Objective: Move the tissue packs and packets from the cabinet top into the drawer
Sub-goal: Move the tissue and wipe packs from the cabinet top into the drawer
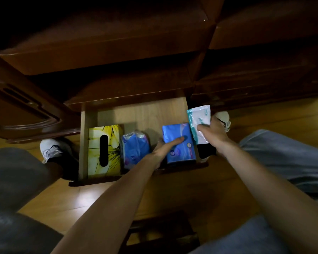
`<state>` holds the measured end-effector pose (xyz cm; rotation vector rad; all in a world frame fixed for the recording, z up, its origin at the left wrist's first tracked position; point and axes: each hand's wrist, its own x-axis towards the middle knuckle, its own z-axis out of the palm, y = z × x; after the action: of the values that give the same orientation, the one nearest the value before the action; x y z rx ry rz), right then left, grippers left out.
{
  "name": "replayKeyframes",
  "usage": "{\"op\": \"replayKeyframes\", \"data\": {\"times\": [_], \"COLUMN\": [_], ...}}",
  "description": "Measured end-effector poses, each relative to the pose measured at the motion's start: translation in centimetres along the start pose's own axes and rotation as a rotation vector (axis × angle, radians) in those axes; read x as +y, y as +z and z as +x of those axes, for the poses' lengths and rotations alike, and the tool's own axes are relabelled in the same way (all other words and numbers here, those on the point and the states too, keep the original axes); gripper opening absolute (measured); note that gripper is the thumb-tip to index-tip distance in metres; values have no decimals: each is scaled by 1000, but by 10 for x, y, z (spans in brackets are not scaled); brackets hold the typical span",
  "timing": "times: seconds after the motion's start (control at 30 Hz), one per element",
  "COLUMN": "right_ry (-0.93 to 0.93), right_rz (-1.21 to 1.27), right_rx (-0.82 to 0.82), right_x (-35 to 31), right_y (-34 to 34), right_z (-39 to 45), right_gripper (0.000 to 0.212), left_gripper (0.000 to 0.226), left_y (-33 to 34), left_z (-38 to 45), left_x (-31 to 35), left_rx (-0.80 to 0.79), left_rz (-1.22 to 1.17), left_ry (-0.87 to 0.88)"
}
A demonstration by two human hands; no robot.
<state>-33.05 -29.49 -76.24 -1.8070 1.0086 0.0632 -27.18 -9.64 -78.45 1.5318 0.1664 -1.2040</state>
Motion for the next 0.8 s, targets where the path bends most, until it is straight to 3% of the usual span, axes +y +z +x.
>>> {"op": "replayKeyframes", "data": {"times": [0.13, 0.3, 0.47, 0.63, 0.73, 0.8], "right_ry": [-27, 1, -27, -94, -104, -114], "right_rz": [-56, 25, 6, -36, -74, -75], "right_rx": [14, 38, 108, 134, 113, 87], "right_x": [0, -2, -16, -32, -36, -35], "right_y": [3, 4, 8, 22, 32, 35], "right_z": [-3, -10, -15, -14, -15, -17], "right_gripper": [32, 31, 31, 28, 33, 34], "left_gripper": [47, 69, 50, 69, 115, 122], "left_y": [0, -1, -27, -79, -76, -59], "left_z": [6, -2, -27, -62, -59, -49], "left_x": [-2, -9, 6, 37, 40, 36], "left_rx": [14, 272, 312, 658, 613, 574], "left_rz": [-5, 86, -37, 467, 690, 910], "left_ry": [-11, 54, 57, 170, 127, 119]}}
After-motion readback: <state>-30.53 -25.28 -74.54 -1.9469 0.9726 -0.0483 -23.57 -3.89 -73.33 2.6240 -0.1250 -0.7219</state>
